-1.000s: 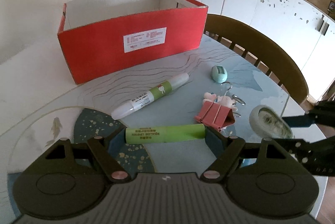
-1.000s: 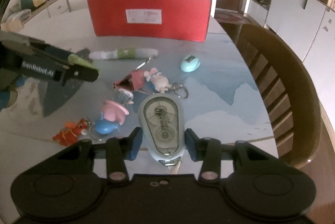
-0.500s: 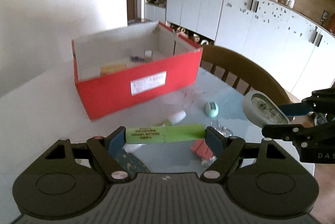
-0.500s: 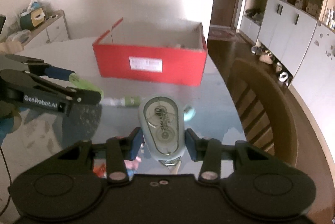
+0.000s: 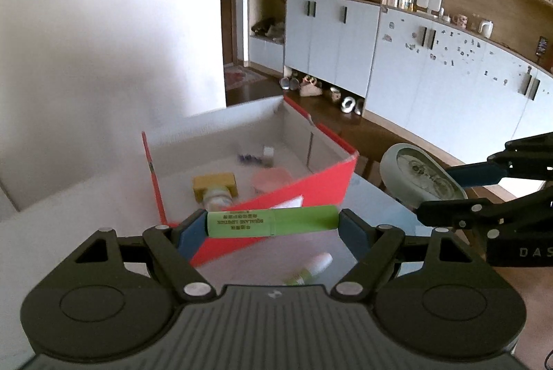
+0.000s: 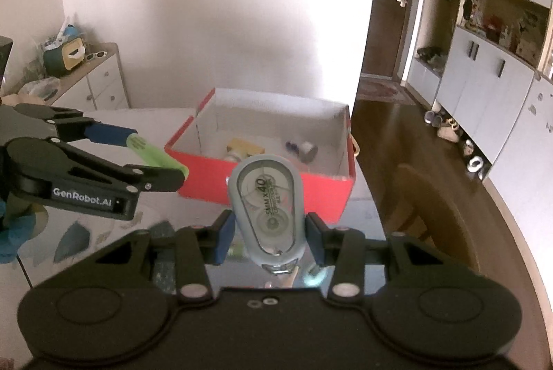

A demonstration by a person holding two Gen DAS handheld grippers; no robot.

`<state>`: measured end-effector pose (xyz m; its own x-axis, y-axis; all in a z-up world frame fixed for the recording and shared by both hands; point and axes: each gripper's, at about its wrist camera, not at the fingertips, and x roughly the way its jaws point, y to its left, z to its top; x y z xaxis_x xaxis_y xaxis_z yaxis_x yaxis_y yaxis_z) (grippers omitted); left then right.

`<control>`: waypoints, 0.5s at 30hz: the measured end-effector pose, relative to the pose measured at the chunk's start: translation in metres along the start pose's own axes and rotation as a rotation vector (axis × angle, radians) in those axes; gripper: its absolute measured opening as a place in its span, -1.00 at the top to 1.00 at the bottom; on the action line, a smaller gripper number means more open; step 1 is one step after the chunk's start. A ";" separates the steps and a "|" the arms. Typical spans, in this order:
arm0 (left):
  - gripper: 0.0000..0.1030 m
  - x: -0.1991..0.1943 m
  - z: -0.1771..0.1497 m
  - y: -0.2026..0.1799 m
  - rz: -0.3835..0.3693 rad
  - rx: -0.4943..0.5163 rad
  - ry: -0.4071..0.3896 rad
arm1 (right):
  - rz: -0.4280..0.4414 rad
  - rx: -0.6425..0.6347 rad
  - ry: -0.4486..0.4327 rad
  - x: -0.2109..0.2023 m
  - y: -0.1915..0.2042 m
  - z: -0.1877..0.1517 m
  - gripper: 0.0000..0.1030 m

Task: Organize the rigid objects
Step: 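Carry the highlighter and tape dispenser over the red box with both tools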

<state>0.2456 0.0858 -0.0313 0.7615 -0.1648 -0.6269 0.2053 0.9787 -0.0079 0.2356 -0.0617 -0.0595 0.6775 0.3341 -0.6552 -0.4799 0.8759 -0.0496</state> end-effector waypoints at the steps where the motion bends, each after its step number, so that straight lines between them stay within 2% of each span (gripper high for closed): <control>1: -0.59 0.001 0.004 0.001 0.003 0.001 -0.002 | 0.001 -0.002 -0.002 0.002 0.000 0.004 0.15; 7: -0.59 0.014 0.024 0.010 0.028 0.003 -0.015 | 0.000 -0.021 -0.011 0.021 -0.003 0.026 0.15; 15: -0.59 0.049 0.049 0.028 0.089 -0.012 0.001 | 0.009 -0.048 -0.003 0.055 -0.008 0.047 0.15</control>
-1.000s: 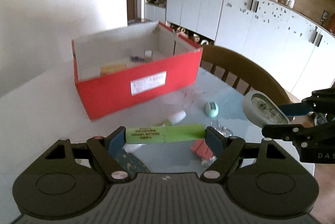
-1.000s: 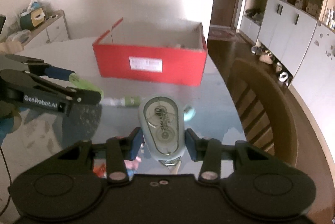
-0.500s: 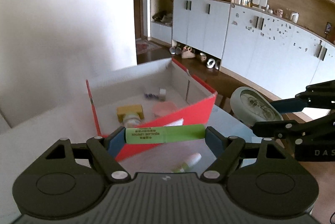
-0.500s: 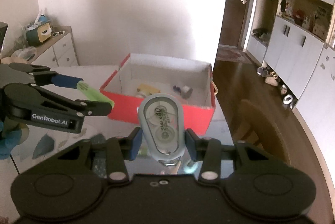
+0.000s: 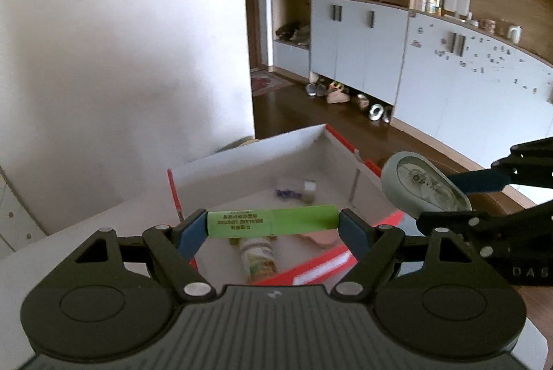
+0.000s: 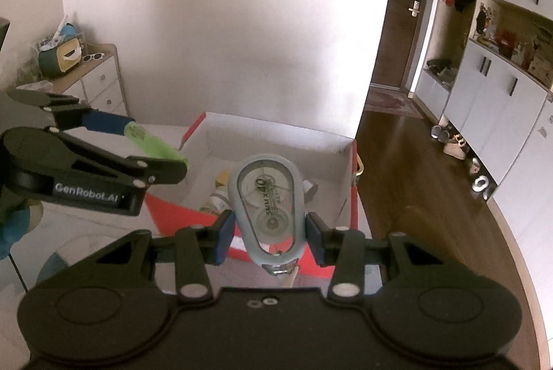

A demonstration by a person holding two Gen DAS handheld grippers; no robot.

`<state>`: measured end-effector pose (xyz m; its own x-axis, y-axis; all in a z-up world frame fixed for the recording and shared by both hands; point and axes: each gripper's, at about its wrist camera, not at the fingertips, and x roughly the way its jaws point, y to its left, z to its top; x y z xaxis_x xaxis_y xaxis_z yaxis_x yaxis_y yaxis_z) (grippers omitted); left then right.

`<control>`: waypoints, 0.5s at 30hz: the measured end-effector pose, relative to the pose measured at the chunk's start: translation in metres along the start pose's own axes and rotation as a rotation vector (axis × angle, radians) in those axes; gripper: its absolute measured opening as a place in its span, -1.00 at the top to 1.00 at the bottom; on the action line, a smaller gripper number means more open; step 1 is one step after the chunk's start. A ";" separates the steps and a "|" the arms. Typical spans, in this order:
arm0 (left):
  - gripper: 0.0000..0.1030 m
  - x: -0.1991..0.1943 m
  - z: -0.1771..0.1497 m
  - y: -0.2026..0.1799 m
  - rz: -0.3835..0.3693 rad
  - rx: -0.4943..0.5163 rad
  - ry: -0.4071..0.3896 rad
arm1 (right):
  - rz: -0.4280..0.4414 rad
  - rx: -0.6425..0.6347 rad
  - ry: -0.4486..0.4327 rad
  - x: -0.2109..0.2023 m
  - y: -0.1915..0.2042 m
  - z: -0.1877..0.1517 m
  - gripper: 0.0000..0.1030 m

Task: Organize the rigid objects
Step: 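Carry the highlighter and tape dispenser over the red box with both tools, then lower both items into the box and open both tools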

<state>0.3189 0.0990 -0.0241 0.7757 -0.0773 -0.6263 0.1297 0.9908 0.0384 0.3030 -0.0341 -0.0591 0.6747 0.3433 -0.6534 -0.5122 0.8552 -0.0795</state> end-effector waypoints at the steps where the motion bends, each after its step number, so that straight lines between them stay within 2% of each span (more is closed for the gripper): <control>1: -0.59 0.005 0.003 0.001 0.006 0.000 0.003 | 0.002 -0.002 0.004 0.006 -0.001 0.002 0.15; 15: -0.59 0.091 0.033 0.020 0.058 -0.041 0.075 | 0.018 -0.025 0.066 0.085 -0.018 0.027 0.15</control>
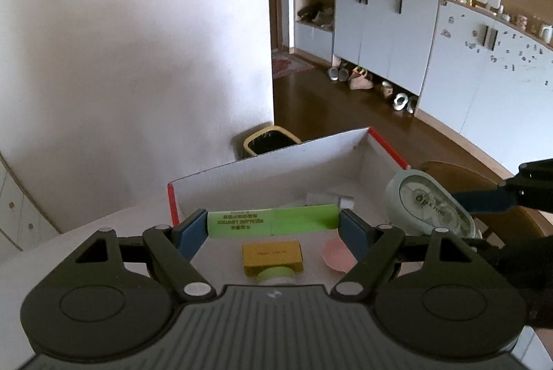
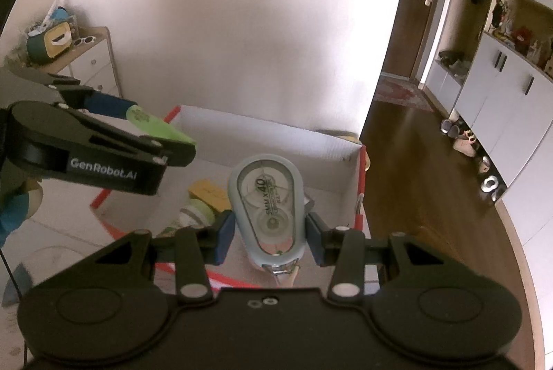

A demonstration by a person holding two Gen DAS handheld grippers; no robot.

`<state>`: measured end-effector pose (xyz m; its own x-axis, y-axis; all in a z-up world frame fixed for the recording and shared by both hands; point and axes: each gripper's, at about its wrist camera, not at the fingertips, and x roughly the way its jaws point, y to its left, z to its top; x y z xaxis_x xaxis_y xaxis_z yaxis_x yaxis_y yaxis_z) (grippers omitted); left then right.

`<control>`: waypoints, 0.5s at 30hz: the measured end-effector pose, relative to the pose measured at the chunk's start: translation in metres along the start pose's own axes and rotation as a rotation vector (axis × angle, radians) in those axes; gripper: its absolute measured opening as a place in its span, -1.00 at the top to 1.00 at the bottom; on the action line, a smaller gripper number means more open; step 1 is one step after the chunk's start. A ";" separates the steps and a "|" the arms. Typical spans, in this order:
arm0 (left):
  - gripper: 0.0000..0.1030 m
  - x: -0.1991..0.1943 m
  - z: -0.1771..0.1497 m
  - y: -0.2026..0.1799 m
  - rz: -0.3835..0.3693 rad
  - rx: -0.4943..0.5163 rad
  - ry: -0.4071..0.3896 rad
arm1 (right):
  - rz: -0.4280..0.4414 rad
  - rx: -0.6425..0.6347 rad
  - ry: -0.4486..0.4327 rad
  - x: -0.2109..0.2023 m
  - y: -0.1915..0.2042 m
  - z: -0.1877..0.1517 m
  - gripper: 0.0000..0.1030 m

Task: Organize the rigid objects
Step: 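Lower both items into the box and open both tools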

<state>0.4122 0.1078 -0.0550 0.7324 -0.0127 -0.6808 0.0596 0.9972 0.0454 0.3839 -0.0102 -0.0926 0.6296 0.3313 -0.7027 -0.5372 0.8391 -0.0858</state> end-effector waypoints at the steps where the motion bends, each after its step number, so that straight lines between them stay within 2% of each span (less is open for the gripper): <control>1: -0.59 0.006 0.002 0.000 0.009 -0.002 0.005 | 0.002 0.000 0.006 0.005 -0.001 0.001 0.15; 15: -0.59 0.097 0.004 -0.002 0.031 -0.011 0.153 | 0.037 -0.001 0.151 0.079 -0.016 -0.007 0.15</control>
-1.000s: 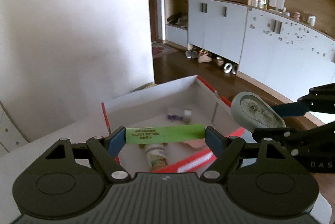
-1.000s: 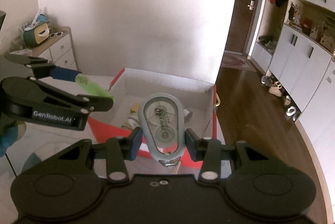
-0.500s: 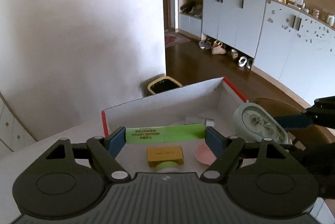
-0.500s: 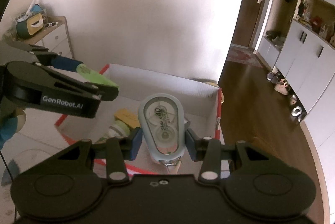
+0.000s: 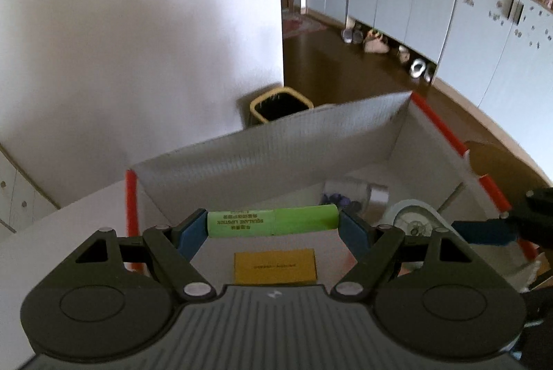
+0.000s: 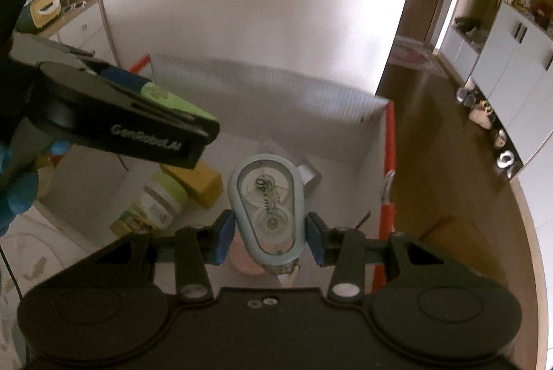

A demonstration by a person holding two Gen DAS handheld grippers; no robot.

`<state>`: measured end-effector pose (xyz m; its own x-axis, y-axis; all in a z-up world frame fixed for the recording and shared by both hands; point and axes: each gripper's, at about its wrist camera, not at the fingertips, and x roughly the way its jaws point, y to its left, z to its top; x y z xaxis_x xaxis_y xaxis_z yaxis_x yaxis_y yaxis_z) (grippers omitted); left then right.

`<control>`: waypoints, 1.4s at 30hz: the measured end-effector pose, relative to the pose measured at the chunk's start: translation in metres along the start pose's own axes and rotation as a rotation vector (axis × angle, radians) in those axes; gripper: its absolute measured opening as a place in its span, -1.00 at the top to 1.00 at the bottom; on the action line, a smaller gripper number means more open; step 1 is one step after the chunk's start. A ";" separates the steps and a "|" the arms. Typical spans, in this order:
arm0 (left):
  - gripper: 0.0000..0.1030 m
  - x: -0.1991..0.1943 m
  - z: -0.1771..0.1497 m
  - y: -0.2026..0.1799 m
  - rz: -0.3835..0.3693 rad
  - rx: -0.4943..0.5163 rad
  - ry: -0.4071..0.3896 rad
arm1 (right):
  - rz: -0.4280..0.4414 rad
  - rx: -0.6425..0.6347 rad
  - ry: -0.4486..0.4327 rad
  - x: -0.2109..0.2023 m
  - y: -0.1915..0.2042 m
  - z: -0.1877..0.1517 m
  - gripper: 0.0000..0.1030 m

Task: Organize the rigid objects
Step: 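Lower both items into the box and open both tools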

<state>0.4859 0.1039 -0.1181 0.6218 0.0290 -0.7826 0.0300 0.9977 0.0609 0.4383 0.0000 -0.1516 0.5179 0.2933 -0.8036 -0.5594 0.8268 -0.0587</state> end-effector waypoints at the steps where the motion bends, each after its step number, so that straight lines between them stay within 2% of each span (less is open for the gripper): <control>1: -0.59 0.006 0.000 -0.001 0.005 0.006 0.012 | -0.003 -0.002 0.013 0.005 -0.001 0.000 0.15; 12: -0.59 0.046 0.007 0.002 0.019 0.004 0.141 | 0.012 -0.027 0.109 0.040 0.005 0.002 0.15; 15: -0.59 0.054 0.010 -0.001 0.024 0.012 0.181 | 0.018 -0.017 0.122 0.044 0.005 0.002 0.15; 27: -0.59 0.077 0.010 -0.005 0.030 0.038 0.254 | 0.030 0.003 0.141 0.052 0.002 0.002 0.14; 36: -0.59 0.079 0.010 0.000 0.011 0.008 0.263 | 0.018 0.003 0.136 0.057 0.004 0.003 0.11; 42: -0.59 0.067 0.011 0.005 0.003 0.001 0.223 | 0.014 0.014 0.119 0.051 0.005 0.000 0.02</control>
<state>0.5366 0.1097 -0.1637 0.4330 0.0447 -0.9003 0.0293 0.9975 0.0636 0.4622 0.0187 -0.1933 0.4293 0.2466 -0.8689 -0.5564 0.8300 -0.0393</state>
